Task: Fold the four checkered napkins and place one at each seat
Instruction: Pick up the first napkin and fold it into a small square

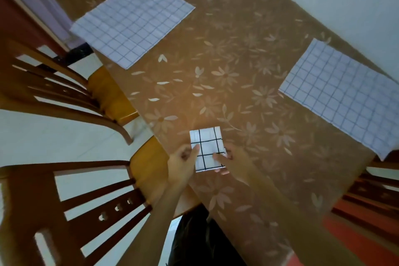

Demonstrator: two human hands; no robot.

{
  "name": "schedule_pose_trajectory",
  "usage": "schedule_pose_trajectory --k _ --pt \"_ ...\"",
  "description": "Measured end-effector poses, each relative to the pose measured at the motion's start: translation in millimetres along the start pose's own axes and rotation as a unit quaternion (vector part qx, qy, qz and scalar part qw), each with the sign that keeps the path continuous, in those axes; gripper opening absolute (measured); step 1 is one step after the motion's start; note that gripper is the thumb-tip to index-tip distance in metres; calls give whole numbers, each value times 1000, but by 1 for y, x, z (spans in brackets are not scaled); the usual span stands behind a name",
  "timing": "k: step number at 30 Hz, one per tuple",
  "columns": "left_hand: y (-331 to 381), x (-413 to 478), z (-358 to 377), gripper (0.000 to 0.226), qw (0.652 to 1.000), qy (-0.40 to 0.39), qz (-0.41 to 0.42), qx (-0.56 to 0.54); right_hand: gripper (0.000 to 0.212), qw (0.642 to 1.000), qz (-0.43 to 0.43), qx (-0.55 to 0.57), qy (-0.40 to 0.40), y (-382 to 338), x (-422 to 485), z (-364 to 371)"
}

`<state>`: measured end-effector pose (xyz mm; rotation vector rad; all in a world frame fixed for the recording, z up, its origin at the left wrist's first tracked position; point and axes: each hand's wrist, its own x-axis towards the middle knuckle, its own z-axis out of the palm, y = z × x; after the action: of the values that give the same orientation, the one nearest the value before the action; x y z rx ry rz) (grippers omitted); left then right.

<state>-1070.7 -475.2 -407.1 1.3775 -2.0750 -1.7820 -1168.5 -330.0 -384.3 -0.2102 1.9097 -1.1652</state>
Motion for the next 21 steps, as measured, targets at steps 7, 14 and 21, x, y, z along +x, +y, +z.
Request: schedule_pose_trajectory --k 7,14,21 --pt "-36 21 -21 28 996 51 6 75 20 992 28 -1 120 19 27 35" --pt "-25 33 -26 44 935 34 26 352 10 987 5 -59 152 25 47 39" --pt "-34 47 -14 51 793 43 349 498 33 891 -140 -373 220 29 46 50"
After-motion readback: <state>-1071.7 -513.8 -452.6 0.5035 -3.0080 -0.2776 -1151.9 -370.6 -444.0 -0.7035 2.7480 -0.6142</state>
